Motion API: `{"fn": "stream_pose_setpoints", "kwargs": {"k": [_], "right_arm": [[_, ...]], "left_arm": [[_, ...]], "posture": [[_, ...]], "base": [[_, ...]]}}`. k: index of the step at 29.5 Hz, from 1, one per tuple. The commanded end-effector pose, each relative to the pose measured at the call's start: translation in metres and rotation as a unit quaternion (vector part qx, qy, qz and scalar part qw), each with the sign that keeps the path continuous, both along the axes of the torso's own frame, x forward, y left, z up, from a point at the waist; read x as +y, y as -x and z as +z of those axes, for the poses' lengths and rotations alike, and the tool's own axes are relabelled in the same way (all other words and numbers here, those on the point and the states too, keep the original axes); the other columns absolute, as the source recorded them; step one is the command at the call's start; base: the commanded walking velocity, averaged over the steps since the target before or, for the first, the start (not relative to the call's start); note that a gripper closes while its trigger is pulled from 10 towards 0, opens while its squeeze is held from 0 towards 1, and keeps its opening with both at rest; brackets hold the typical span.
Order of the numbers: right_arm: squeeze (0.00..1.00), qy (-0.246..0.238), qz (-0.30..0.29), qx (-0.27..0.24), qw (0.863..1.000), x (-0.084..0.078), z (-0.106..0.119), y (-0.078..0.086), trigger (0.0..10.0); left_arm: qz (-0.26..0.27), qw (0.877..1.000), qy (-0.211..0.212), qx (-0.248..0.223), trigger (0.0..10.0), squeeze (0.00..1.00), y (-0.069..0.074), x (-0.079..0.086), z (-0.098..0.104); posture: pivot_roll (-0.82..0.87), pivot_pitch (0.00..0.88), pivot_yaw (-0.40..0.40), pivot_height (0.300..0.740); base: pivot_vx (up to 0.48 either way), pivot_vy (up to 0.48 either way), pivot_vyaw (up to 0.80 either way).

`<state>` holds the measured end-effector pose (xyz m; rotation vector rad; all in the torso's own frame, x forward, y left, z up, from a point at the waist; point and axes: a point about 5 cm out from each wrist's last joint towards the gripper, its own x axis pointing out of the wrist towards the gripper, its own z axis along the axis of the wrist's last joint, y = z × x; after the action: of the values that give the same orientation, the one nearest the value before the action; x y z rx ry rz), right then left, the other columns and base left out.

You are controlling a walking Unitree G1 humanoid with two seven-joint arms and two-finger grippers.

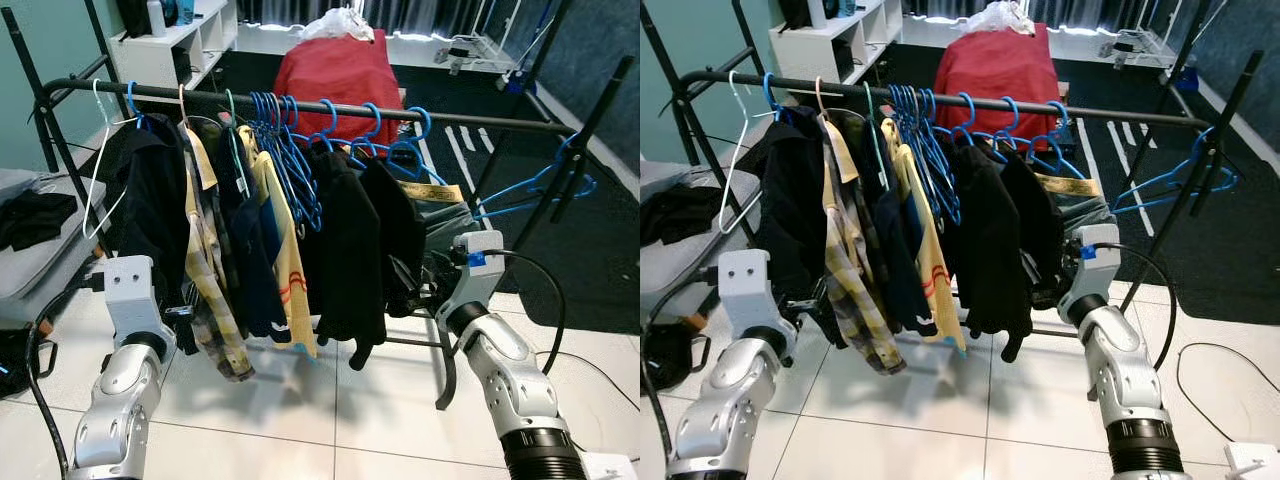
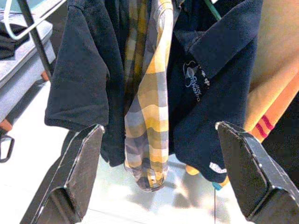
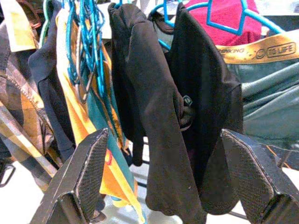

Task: Hang hanger

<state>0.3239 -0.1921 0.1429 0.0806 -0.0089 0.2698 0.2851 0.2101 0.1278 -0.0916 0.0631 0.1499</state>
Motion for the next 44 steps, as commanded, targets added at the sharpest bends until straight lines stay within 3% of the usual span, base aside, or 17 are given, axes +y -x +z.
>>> {"fn": "stream_pose_setpoints", "kwargs": {"k": [1, 22, 34, 44], "right_arm": [[0.0, -0.001, -0.002, 0.012, 1.0, -0.0012, -0.0043, 0.0002, 10.0], [0.0, -0.018, 0.004, -0.012, 1.0, 0.0007, 0.0008, 0.0026, 10.0], [0.0, -0.025, 0.007, -0.017, 1.0, 0.0037, 0.0011, 0.002, 10.0], [0.0, -0.021, 0.014, -0.014, 1.0, 0.0009, 0.0023, 0.001, 10.0]], "left_arm": [[0.0, 1.0, -0.005, 0.006, 10.0, 0.0, -0.0002, 0.0012, -0.0028], [0.001, 1.0, 0.002, 0.003, 10.0, 0.0, -0.0001, 0.0028, -0.0024], [0.009, 1.0, 0.009, -0.003, 10.0, 0.0, 0.0, 0.0077, -0.003], [0.018, 1.0, 0.019, -0.008, 10.0, 0.0, -0.0003, 0.0067, -0.003]], "posture": [[-0.05, 0.081, -0.057, 0.74], [-0.05, 0.082, -0.046, 0.74], [-0.02, 0.077, -0.032, 0.74], [-0.04, 0.077, -0.054, 0.74]], "base": [[0.307, 0.0, 0.0], [0.304, 0.0, 0.0], [0.0, -0.326, 0.0], [0.0, 0.0, 0.0]]}}
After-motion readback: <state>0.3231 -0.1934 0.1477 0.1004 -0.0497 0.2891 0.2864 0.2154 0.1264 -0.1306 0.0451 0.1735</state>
